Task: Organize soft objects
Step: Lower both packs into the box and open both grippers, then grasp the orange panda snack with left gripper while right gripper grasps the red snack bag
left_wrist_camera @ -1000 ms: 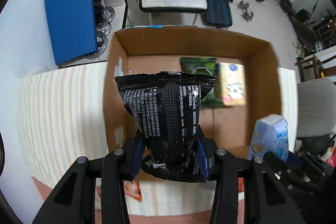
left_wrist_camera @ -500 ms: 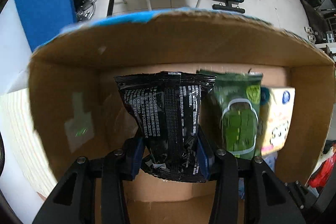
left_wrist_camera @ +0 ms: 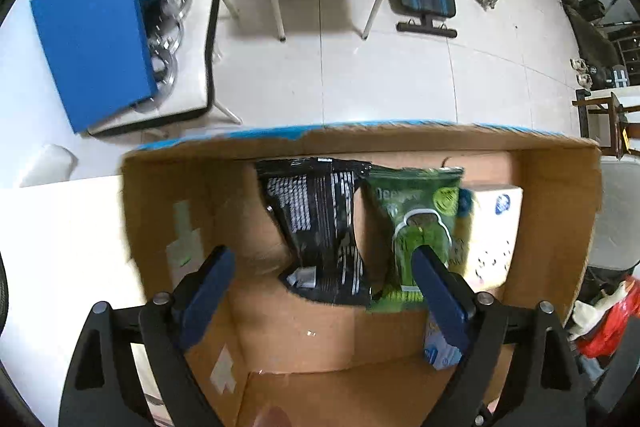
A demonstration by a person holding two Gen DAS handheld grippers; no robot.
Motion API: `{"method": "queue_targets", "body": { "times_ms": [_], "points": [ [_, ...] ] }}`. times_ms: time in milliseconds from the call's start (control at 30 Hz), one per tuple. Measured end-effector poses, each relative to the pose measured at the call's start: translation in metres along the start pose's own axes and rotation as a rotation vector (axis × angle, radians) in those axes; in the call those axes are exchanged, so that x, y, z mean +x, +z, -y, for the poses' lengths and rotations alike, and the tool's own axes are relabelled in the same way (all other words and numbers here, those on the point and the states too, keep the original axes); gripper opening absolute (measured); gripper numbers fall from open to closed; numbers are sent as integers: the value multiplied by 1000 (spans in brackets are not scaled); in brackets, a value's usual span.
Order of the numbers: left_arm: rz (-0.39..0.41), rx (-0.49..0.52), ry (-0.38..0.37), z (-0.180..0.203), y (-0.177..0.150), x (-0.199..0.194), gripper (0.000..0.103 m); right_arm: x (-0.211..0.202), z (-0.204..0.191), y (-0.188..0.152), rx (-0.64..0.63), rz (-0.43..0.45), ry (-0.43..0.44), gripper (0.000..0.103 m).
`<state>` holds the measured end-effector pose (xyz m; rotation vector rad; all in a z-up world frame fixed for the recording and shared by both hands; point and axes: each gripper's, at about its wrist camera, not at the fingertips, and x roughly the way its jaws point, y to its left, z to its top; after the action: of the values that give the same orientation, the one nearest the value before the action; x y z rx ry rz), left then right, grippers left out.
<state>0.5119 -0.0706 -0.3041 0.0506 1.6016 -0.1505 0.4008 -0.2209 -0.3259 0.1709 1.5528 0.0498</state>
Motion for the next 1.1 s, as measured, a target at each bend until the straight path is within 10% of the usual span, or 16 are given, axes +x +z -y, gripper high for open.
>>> {"method": "queue_targets", "body": {
  "times_ms": [67, 600, 800, 900, 1100],
  "points": [
    [30, 17, 7, 2, -11, -12, 101, -12, -4, -1, -11, 24, -2, 103],
    [328, -72, 40, -28, -198, -106, 102, -93, 8, -88, -36, 187, 29, 103],
    [167, -264, -73, -92, -256, -34, 95, -47, 54, -155, 77, 110, 50, 103],
    [71, -311, -94, -110, -261, 12, 77, -9, 76, -173, 146, 32, 72, 93],
    [-51, -331, -106, -114, -250, 86, 76, 41, 90, -177, 218, -14, 68, 85]
  ]
}}
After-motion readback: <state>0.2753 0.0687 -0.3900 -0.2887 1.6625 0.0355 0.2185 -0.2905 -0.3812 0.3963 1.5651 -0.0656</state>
